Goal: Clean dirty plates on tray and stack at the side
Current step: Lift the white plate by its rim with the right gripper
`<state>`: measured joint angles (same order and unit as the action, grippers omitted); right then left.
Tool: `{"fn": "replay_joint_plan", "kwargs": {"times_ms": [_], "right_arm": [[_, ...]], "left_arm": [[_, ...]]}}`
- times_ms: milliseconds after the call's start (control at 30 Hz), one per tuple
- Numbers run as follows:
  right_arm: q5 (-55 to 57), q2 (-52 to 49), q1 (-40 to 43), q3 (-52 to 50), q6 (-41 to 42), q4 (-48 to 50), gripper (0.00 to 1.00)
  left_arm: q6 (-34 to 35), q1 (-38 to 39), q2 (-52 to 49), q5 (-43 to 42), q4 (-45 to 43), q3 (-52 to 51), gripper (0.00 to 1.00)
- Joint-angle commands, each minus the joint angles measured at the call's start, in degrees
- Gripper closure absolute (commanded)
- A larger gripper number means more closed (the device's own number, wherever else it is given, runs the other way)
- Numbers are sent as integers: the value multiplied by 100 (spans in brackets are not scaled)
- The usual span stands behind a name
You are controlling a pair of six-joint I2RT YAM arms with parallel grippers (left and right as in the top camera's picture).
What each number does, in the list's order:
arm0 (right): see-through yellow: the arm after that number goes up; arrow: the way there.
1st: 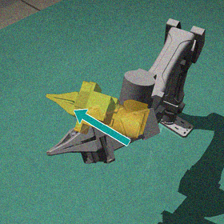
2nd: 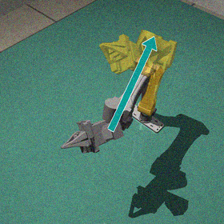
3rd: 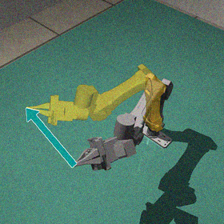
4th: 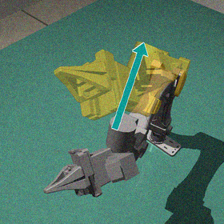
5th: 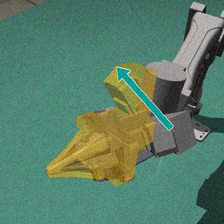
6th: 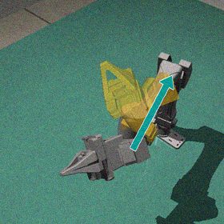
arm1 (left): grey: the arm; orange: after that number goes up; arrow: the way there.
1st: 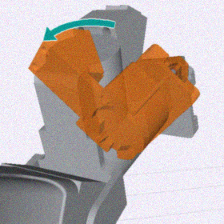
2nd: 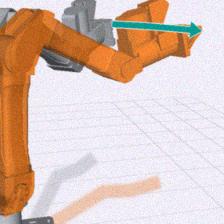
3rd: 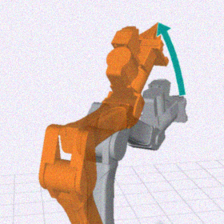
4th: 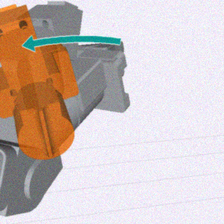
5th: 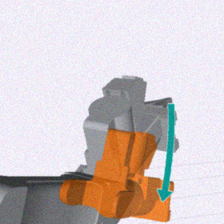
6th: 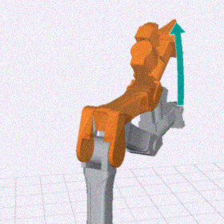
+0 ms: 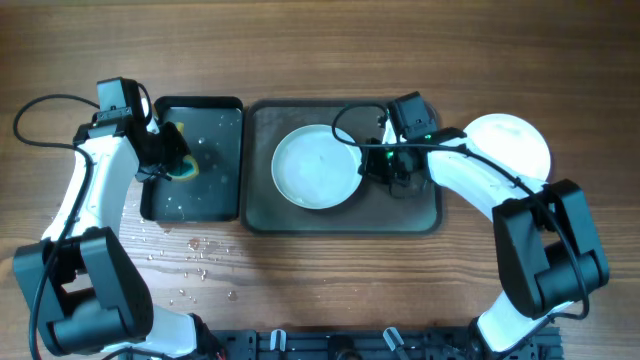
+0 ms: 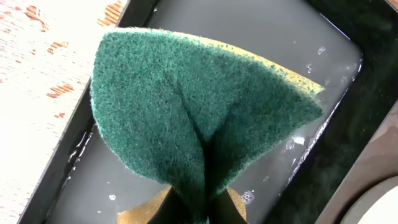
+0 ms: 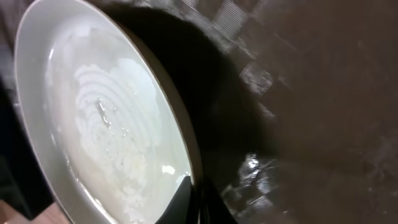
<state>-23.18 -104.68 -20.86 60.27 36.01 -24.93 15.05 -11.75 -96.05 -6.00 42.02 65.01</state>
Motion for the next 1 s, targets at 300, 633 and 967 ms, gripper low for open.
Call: {"fn": "replay_joint_plan", "kwargs": {"times_ms": [300, 633, 967], "right_arm": [[1150, 107, -538, 2105, 61, -1193, 96], [3220, 48, -1543, 2404, 210, -328, 96], [4280, -455, -2343, 2404, 138, 675, 96]], "left_arm": [[-118, -11, 63, 52, 0, -31, 96], [-118, -11, 63, 52, 0, -31, 96], [-118, -11, 63, 52, -2, -31, 96]]}}
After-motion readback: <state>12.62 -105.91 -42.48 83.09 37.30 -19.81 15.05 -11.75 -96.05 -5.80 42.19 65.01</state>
